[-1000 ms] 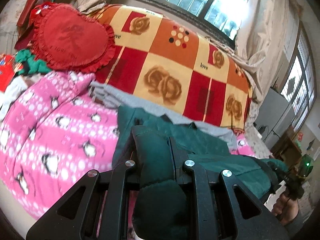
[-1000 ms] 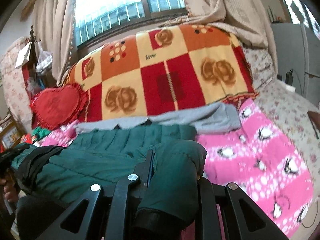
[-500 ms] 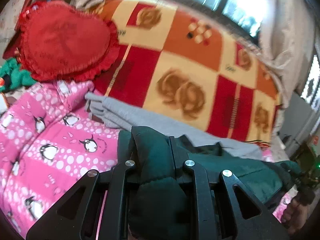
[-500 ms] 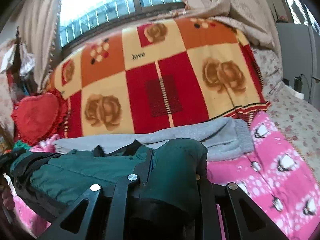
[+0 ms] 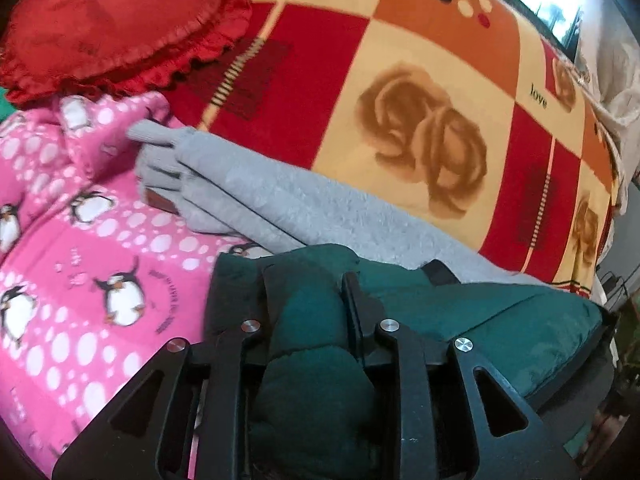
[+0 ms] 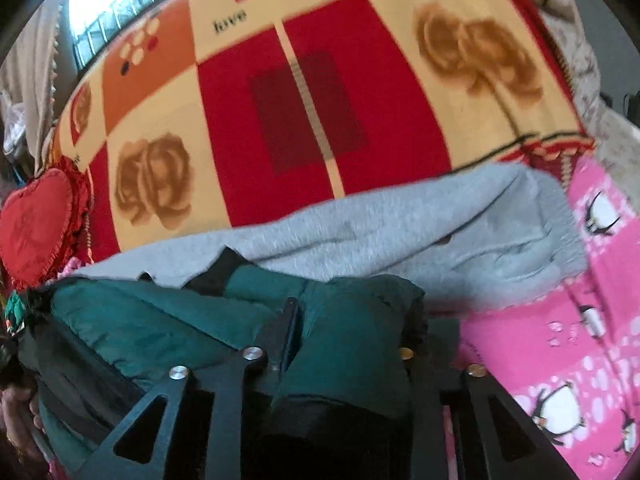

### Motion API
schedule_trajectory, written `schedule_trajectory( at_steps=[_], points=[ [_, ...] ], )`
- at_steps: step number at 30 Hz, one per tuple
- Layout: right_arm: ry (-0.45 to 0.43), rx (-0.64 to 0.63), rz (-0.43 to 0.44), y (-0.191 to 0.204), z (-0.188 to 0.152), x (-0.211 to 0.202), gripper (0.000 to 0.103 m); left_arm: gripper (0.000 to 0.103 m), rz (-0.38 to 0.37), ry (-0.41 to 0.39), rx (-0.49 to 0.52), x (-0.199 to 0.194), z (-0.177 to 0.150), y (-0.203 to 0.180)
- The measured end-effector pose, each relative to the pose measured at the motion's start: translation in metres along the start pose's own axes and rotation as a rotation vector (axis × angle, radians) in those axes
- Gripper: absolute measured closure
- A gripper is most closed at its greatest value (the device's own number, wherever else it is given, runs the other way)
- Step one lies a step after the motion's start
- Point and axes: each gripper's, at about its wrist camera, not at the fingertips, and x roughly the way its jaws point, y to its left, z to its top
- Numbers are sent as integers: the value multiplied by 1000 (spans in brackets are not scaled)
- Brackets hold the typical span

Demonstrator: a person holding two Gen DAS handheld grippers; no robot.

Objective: Fold large clothes

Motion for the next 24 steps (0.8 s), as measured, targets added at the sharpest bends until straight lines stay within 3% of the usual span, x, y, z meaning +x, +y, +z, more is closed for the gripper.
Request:
schedule_trajectory(
  at_steps=[7,9,11,12,13,24],
  points=[
    [49,132,86,-16,2,0,64,72,-56,60,-64,3,10,5],
    [36,180,120,-19,4,-10,56,49,-162,61,-134,-5,16,14],
    [-16,230,183,-21,5,-23,40,36,-299,33,-245,-16,22,27],
    [-41,245,209,-21,6,-29,26,30,-358,18,-288,-20,24,33],
    [-74,257,233,-19,6,-37,20,30,-395,6,-314,-25,25,36],
    [-184,135,237,6,15,-69,19,30,-346,-157,-195,-63,37,16]
  ],
)
